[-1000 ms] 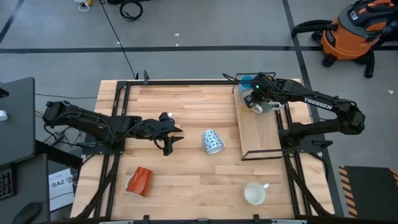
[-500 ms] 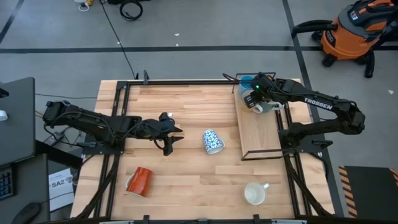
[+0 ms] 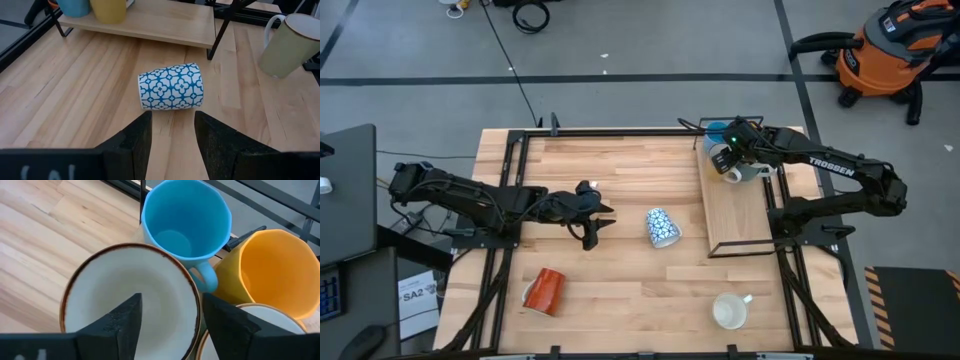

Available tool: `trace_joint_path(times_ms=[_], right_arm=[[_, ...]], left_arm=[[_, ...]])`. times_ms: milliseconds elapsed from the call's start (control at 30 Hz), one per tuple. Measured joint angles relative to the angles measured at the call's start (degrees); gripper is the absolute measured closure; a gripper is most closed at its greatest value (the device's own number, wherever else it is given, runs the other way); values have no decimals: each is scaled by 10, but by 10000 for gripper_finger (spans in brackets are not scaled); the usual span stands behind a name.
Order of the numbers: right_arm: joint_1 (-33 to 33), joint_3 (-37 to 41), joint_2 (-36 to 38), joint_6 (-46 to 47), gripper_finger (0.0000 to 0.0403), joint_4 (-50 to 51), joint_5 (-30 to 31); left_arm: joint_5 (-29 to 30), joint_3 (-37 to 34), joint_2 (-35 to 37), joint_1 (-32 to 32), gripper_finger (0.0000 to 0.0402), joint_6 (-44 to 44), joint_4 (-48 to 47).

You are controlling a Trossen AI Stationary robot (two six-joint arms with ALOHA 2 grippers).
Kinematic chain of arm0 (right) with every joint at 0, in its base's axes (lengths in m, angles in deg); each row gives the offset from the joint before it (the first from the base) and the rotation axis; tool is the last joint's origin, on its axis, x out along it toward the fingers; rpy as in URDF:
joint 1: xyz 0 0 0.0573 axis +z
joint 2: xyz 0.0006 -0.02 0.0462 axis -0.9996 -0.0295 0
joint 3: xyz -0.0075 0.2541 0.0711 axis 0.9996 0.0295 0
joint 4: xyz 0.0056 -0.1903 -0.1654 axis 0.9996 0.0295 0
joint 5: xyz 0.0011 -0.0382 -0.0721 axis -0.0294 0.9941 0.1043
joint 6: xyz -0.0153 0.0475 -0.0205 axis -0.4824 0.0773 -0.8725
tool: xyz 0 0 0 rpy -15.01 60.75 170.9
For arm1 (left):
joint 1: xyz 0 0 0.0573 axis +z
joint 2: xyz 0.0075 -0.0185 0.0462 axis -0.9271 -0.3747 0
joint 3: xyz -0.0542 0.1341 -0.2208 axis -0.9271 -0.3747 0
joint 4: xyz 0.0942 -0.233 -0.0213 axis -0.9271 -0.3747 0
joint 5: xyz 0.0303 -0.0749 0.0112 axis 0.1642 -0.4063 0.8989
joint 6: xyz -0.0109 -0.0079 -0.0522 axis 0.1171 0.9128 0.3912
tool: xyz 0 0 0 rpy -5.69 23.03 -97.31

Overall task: Place coffee mugs
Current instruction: Put the yellow white mug on the shelf, then put the blue white mug on the shelf

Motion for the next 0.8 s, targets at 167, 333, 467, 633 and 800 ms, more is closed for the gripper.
trace_joint_path(times_ms=[167,333,467,633,800], right_arm=[[0,0,0,0,177,0,0],[0,0,0,0,176,0,0],[0,0,0,0,176,0,0],[0,0,0,0,176,0,0],[0,0,0,0,176,0,-1]], left_arm=[[0,0,0,0,246,0,0],[0,0,0,0,246,0,0],[0,0,0,0,246,0,0],[0,0,0,0,246,0,0],[0,0,0,0,246,0,0]])
